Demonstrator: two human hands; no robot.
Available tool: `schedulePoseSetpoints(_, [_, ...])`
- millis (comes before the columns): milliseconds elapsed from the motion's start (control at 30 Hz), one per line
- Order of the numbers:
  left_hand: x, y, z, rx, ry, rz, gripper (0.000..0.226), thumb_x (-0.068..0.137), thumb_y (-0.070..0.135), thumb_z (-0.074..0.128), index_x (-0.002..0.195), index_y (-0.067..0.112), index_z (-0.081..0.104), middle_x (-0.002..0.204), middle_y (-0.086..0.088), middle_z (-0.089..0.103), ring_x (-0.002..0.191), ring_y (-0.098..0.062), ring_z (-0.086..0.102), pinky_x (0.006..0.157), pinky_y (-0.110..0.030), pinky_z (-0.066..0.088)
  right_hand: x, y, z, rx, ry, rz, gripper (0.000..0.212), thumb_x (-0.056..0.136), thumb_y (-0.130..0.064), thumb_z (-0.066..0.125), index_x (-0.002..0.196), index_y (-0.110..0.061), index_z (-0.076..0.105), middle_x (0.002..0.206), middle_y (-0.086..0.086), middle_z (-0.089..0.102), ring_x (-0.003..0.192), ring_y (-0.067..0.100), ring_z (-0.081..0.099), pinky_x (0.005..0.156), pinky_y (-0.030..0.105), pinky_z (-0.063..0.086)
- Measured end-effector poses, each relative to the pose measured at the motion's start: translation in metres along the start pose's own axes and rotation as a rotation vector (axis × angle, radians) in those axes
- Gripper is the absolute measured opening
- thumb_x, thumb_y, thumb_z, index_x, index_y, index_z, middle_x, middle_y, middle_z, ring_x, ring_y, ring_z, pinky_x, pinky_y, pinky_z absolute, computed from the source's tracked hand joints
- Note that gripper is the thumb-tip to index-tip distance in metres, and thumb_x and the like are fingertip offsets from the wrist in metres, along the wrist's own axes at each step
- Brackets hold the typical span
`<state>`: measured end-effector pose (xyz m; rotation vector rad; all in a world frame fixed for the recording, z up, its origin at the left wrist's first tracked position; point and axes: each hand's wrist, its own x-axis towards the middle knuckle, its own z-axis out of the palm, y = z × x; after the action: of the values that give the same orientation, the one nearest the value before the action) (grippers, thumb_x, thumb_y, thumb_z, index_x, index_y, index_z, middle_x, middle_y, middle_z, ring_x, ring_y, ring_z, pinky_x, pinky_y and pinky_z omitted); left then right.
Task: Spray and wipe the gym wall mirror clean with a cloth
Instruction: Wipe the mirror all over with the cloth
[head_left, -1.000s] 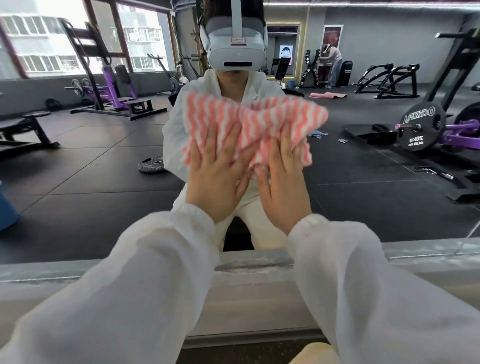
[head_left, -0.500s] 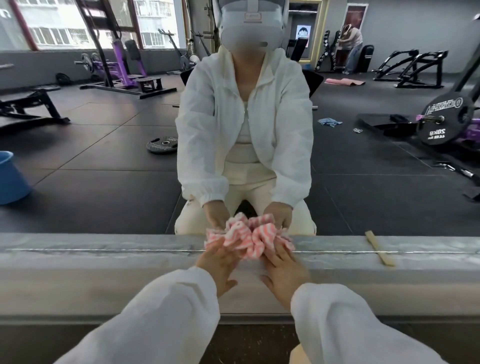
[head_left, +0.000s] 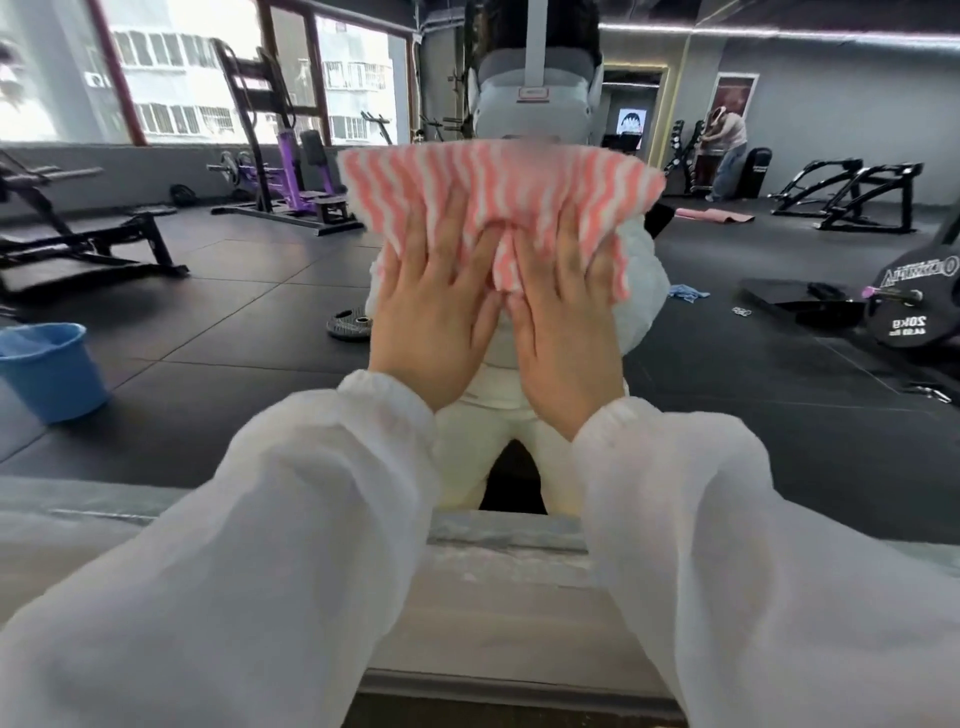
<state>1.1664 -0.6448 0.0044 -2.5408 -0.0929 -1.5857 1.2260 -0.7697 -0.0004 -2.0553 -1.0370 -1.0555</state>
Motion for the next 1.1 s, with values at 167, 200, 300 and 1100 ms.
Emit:
schedulePoseSetpoints(167, [-0.111,0.005,0.038,0.176,-0.38,0.219,0.066,0.093,0.038,0.032,0.149,0.01,0.011,0.157,-0.018,0.003,0.143,-0.042,0.002,0.113,-0.055,0.015,-0.105,0.024,0.051,-0.29,-0.227,-0.296,0.05,0.097,-0.017,0.021,0.14,-0.001,0.039,0.15,0.019,0.033,0.143,0.038,0.014,0.114,0.056,0.008])
schedulePoseSetpoints(200, [-0.139,0.007,0.045,0.182,-0.433,0.237,0.07,0.091,0.041,0.035,0.149,0.012,0.011,0.158,-0.014,-0.006,0.144,-0.039,-0.003,0.114,-0.053,0.013,-0.132,0.029,0.057,-0.316,-0.273,-0.335,0.05,0.094,-0.018,0.026,0.138,-0.001,0.041,0.15,0.019,0.03,0.142,0.037,0.011,0.113,0.055,0.009])
schedulePoseSetpoints(300, [-0.171,0.008,0.051,0.126,-0.464,0.207,0.067,0.087,0.045,0.035,0.148,0.019,0.024,0.159,-0.006,-0.006,0.145,-0.031,0.007,0.109,-0.049,0.023,-0.164,0.034,0.061,-0.314,-0.296,-0.317,0.047,0.099,-0.024,0.02,0.138,0.0,0.031,0.153,0.016,0.011,0.142,0.032,0.006,0.108,0.05,0.018])
schedulePoseSetpoints(1100, [-0.186,-0.029,0.019,-0.076,-0.615,-0.346,0.054,0.094,0.028,0.03,0.144,0.006,0.028,0.149,-0.03,0.024,0.135,-0.05,0.028,0.101,-0.057,0.039,-0.129,-0.007,0.1,-0.386,-0.532,-0.451,0.068,0.091,-0.03,0.043,0.151,-0.012,0.017,0.159,0.011,0.013,0.142,0.042,0.014,0.114,0.051,0.022])
